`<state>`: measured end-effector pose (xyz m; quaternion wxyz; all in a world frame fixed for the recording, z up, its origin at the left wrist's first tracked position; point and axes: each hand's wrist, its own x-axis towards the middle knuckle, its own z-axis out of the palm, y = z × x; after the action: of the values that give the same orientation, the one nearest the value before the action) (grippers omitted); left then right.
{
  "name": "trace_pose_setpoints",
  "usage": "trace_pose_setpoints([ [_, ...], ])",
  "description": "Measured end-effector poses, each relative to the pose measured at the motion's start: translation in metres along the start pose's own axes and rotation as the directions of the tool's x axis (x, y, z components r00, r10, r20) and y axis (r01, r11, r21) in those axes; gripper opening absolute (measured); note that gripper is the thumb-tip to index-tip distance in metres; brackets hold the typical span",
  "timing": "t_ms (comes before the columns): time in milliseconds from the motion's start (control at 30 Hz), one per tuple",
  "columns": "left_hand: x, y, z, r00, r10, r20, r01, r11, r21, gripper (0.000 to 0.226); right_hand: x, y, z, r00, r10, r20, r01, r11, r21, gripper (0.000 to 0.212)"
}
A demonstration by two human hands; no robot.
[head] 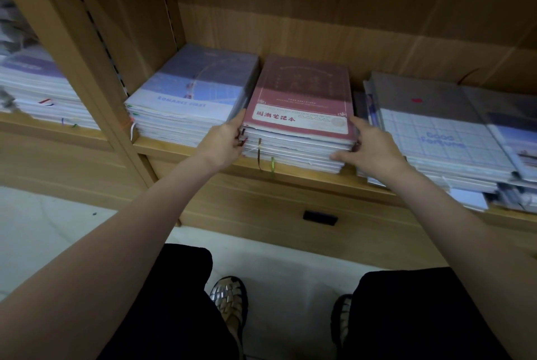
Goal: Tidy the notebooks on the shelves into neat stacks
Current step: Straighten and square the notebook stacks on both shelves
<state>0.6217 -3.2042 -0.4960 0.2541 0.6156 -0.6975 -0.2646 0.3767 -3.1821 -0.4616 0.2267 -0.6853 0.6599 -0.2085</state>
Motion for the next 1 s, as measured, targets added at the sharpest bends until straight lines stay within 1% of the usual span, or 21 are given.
trace_pose_setpoints([
  [100, -0.001, 0.004, 0.001, 0.993, 0.057, -0.105, -0.042, 0.989, 0.142, 0.067, -0.003, -0.001, 0.004, 1.0, -0.005, 0.004, 0.005, 0.998, -0.07, 0.077],
  [167, -0.001, 0.008, 0.0, 0.991, 0.066, -0.12, -0.048, 0.988, 0.147, 0.063, -0.004, -0.001, 0.007, 1.0, -0.006, -0.011, 0.004, 0.992, -0.123, 0.078],
  [267, 0.0, 0.008, 0.0, 0.994, 0.036, -0.1, -0.028, 0.996, 0.087, 0.066, -0.002, 0.001, 0.008, 0.999, -0.015, -0.031, 0.011, 0.99, -0.14, 0.076],
  [367, 0.002, 0.005, 0.0, 0.996, -0.03, -0.081, 0.029, 0.999, -0.016, 0.07, 0.001, 0.006, 0.009, 1.0, -0.009, -0.014, 0.008, 0.996, -0.085, 0.08],
  [433, 0.003, 0.004, 0.0, 0.996, -0.058, -0.064, 0.054, 0.997, -0.051, 0.07, 0.002, 0.009, 0.011, 1.0, 0.018, -0.004, -0.018, 0.999, -0.033, 0.084],
  [467, 0.003, 0.003, 0.0, 0.996, -0.061, -0.059, 0.057, 0.997, -0.053, 0.069, 0.003, 0.01, 0.012, 1.0, 0.031, -0.002, -0.031, 0.999, -0.022, 0.085],
  [533, 0.003, 0.0, 0.002, 0.994, -0.091, -0.057, 0.088, 0.995, -0.052, 0.058, 0.004, 0.011, 0.015, 0.999, 0.047, -0.008, -0.048, 0.999, -0.013, 0.087],
  [600, 0.002, -0.003, 0.005, 0.987, -0.157, -0.022, 0.154, 0.981, -0.118, 0.045, 0.004, 0.011, 0.018, 0.998, 0.057, -0.015, -0.056, 0.998, 0.029, 0.095],
  [667, 0.0, 0.0, 0.007, 0.978, -0.206, 0.036, 0.208, 0.953, -0.222, 0.04, 0.003, 0.011, 0.02, 0.998, 0.065, 0.006, -0.065, 0.995, 0.077, 0.103],
  [733, -0.004, 0.009, 0.005, 0.97, -0.235, 0.067, 0.243, 0.895, -0.373, 0.043, 0.001, 0.011, 0.02, 0.998, 0.053, 0.016, -0.054, 0.99, 0.127, 0.103],
  [800, -0.005, 0.006, 0.005, 0.965, -0.252, 0.069, 0.257, 0.864, -0.433, 0.047, -0.002, 0.01, 0.02, 1.0, 0.027, 0.006, -0.028, 0.983, 0.184, 0.1],
  [833, -0.004, 0.003, 0.006, 0.96, -0.253, 0.115, 0.278, 0.848, -0.452, 0.05, -0.003, 0.01, 0.02, 1.0, 0.022, 0.001, -0.022, 0.98, 0.199, 0.099],
  [867, -0.005, 0.002, 0.007, 0.956, -0.254, 0.15, 0.294, 0.847, -0.442, 0.055, -0.004, 0.009, 0.02, 1.0, 0.021, -0.001, -0.02, 0.978, 0.205, 0.097],
  [933, -0.005, -0.003, 0.008, 0.952, -0.258, 0.165, 0.304, 0.864, -0.402, 0.069, -0.005, 0.01, 0.022, 1.0, 0.02, -0.011, -0.017, 0.976, 0.215, 0.096],
  [967, -0.004, -0.004, 0.008, 0.947, -0.27, 0.174, 0.318, 0.86, -0.4, 0.071, -0.006, 0.01, 0.023, 1.0, 0.019, -0.016, -0.016, 0.977, 0.213, 0.096],
  [1000, -0.003, -0.005, 0.009, 0.95, -0.269, 0.161, 0.311, 0.869, -0.384, 0.068, -0.006, 0.011, 0.023, 1.0, 0.017, -0.02, -0.012, 0.98, 0.201, 0.096],
])
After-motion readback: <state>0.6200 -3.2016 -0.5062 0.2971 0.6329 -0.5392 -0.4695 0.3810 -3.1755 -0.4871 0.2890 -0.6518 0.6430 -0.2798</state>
